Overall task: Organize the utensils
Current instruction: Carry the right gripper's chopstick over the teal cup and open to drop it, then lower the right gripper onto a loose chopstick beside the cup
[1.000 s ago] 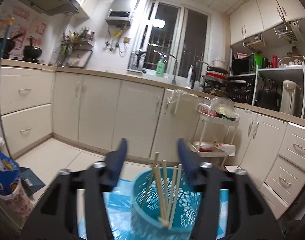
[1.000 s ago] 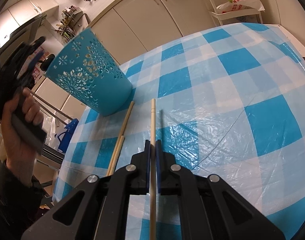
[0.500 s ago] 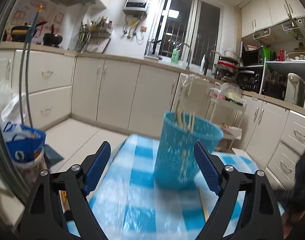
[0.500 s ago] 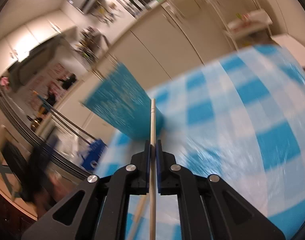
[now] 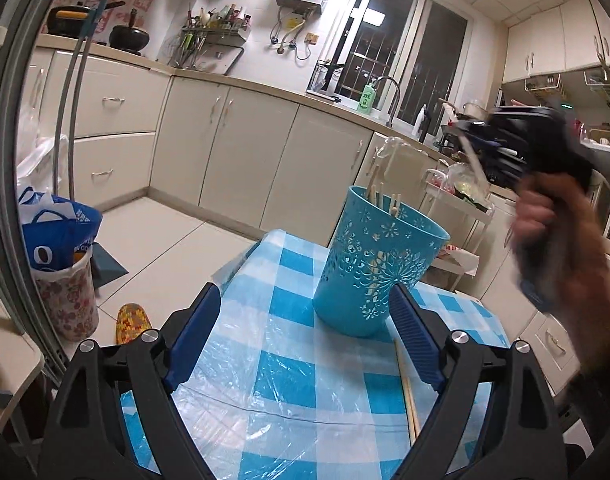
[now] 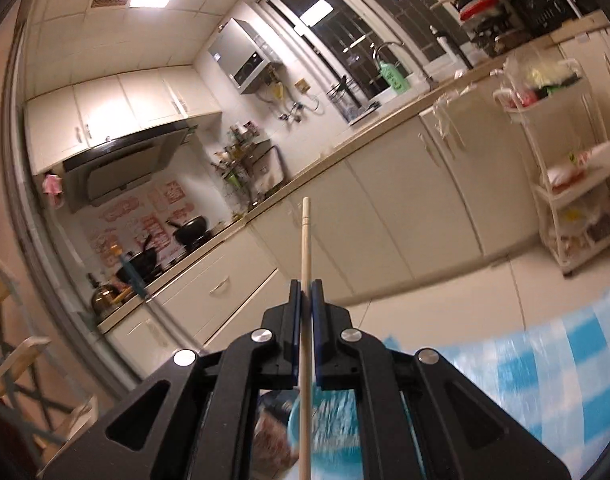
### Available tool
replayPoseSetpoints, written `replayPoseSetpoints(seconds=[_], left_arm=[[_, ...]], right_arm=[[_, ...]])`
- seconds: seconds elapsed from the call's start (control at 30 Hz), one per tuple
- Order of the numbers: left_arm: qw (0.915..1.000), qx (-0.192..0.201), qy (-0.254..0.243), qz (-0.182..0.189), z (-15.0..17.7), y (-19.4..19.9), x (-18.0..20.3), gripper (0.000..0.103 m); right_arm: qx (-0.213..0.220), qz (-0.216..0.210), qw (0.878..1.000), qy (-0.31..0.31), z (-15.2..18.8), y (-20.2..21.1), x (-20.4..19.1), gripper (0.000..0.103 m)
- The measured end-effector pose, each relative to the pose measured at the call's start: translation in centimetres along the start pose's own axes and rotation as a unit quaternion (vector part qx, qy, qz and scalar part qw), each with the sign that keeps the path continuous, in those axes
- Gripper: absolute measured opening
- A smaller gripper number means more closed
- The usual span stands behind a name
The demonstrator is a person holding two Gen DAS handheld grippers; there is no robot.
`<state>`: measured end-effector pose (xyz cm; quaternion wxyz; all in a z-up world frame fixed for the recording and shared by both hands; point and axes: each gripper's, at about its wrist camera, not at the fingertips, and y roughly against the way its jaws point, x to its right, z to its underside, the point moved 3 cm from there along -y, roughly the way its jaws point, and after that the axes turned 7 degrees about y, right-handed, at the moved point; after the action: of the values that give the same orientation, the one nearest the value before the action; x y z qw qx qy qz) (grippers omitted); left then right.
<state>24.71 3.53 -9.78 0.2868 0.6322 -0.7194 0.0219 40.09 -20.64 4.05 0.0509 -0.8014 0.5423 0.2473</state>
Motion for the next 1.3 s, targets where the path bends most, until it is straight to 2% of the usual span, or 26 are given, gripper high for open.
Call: replayPoseSetpoints(seconds=[0.1, 0.17, 0.33, 0.47, 0.57, 0.7, 0.8, 0.93, 1.0, 1.17, 1.3], left_arm=[[0.9999, -0.003, 0.01, -0.001, -0.1, 0.2, -0.7, 0.082], [0.9998, -0.004, 0.02, -0.003, -0.2, 0.3, -1.3, 0.083], [0.9992, -0.004, 0.038, -0.008, -0.3, 0.3, -2.6, 0.083], [0.9991, -0.002, 0.042, -0.007, -0.5, 0.6, -2.7, 0.083], [0.9992, 0.0, 0.039, -0.005, -0.7, 0.9, -2.3, 0.083], [0.9996, 0.003, 0.029, -0.005, -0.9, 1.6, -1.8, 0.085], [0.9997, 0.002, 0.024, -0.006, -1.0, 2.3, -1.4, 0.086], [0.9999, -0.001, 0.011, -0.006, -0.6, 2.9, -0.5, 0.087], [1.0, -0.007, 0.005, -0.005, -0.4, 3.1, -0.1, 0.087], [0.9998, -0.017, -0.005, -0.004, -0.2, 3.5, 0.7, 0.089], [0.9997, -0.021, -0.007, -0.008, -0.3, 3.9, 0.5, 0.091]], right_arm=[[-0.02, 0.036, 0.999, 0.006, 0.7, -3.5, 0.6, 0.006], [-0.049, 0.059, 0.997, 0.006, 1.9, -5.5, 1.3, 0.006], [-0.085, 0.086, 0.992, 0.035, 4.3, -6.3, 1.9, 0.006], [-0.101, 0.084, 0.99, 0.051, 5.3, -6.0, 1.9, 0.006], [-0.104, 0.08, 0.99, 0.058, 5.5, -4.6, 1.8, 0.007], [-0.092, 0.079, 0.992, 0.046, 5.9, 0.3, 2.0, 0.024], [-0.101, 0.094, 0.99, 0.041, 7.7, 4.7, 2.7, 0.026], [-0.156, 0.128, 0.979, 0.028, 12.5, 8.7, 4.3, 0.027], [-0.195, 0.145, 0.97, 0.021, 15.3, 9.6, 5.0, 0.027], [-0.277, 0.16, 0.947, 0.029, 20.6, 8.9, 5.3, 0.027], [-0.311, 0.15, 0.937, 0.059, 22.8, 8.4, 3.7, 0.027]])
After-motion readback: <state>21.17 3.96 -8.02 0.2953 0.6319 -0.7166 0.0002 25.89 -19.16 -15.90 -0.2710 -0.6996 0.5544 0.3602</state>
